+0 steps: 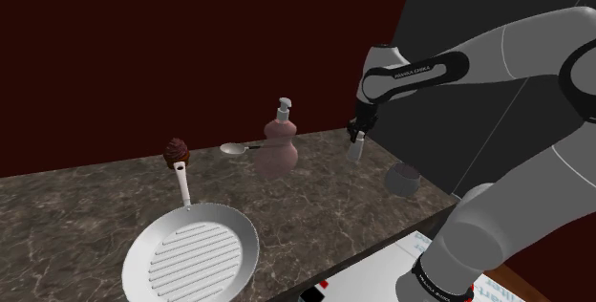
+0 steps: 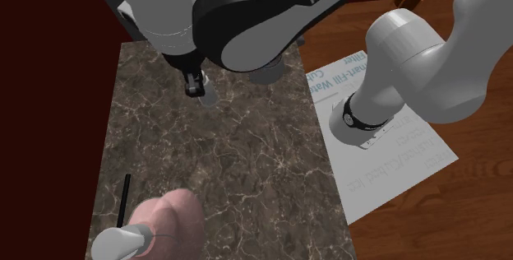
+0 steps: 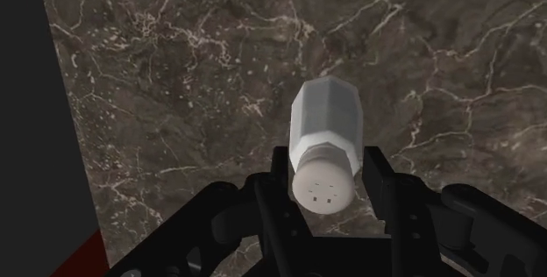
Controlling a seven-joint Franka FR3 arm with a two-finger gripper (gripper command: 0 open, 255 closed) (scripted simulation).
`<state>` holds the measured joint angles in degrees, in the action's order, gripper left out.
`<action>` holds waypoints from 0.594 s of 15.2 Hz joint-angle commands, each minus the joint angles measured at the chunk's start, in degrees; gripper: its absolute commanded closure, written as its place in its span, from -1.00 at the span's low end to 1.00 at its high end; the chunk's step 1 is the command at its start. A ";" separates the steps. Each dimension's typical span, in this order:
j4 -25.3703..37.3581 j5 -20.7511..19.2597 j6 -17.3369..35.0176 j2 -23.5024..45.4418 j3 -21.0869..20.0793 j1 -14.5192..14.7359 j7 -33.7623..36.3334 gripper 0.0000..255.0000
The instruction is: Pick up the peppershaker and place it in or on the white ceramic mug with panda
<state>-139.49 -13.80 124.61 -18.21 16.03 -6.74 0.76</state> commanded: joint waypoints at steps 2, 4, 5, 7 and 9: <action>1.23 0.07 -2.58 -1.34 -0.27 0.01 -0.19 1.00; 2.30 0.19 -4.23 -1.93 -0.44 0.05 -0.34 1.00; 2.85 0.24 -5.05 -2.20 -0.52 0.07 -0.41 1.00; 3.99 0.36 -6.67 -2.70 -0.68 0.12 -0.56 1.00; 5.17 0.49 -8.28 -3.13 -0.84 0.17 -0.72 1.00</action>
<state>-134.88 -13.38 117.21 -21.05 15.34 -6.63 0.03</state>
